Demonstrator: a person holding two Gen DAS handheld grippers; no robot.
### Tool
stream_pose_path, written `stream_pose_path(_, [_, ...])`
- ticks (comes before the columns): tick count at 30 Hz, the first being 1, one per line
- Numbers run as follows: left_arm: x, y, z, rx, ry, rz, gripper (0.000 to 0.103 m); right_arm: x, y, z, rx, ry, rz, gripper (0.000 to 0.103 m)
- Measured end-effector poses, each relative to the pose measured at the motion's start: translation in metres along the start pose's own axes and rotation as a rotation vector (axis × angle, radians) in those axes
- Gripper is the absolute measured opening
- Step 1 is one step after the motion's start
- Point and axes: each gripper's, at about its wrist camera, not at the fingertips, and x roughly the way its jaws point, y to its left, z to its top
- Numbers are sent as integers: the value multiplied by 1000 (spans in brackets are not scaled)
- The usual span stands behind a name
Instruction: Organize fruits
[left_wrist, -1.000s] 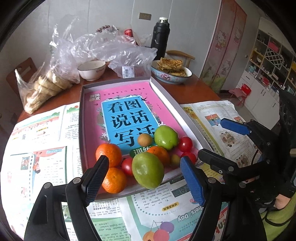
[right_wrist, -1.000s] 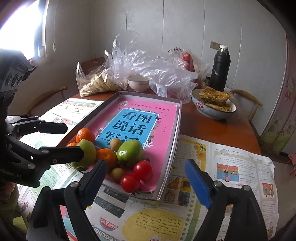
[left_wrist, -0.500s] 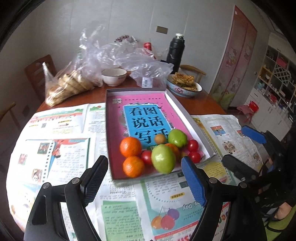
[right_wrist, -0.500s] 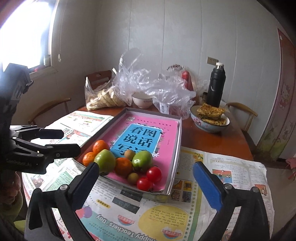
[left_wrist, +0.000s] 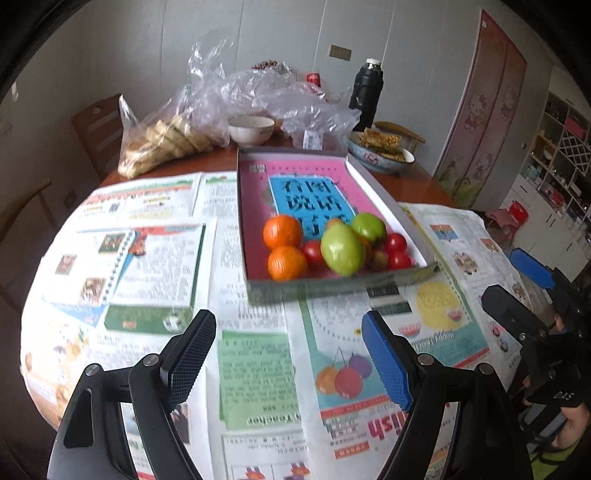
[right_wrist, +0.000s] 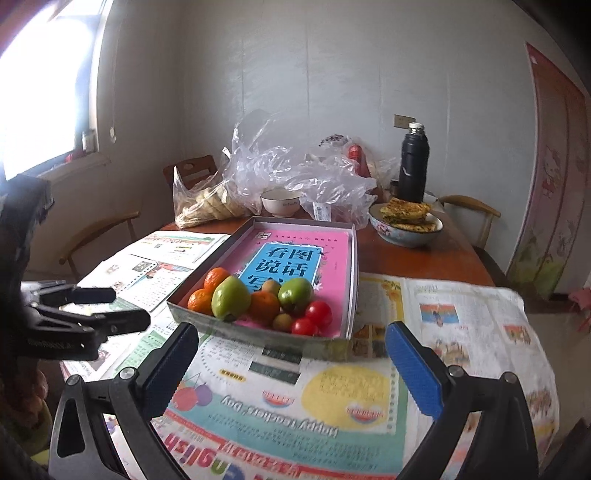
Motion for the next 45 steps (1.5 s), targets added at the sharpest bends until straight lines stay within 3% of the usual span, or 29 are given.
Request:
stream_pose_path(13, [8,-18,-34,-12,51,12,82,-4,4,-44,26,78,-12,102])
stream_pose_path(45, [11,-24,-44,7,77,25,82,2,6,-47,21,91,-19,102])
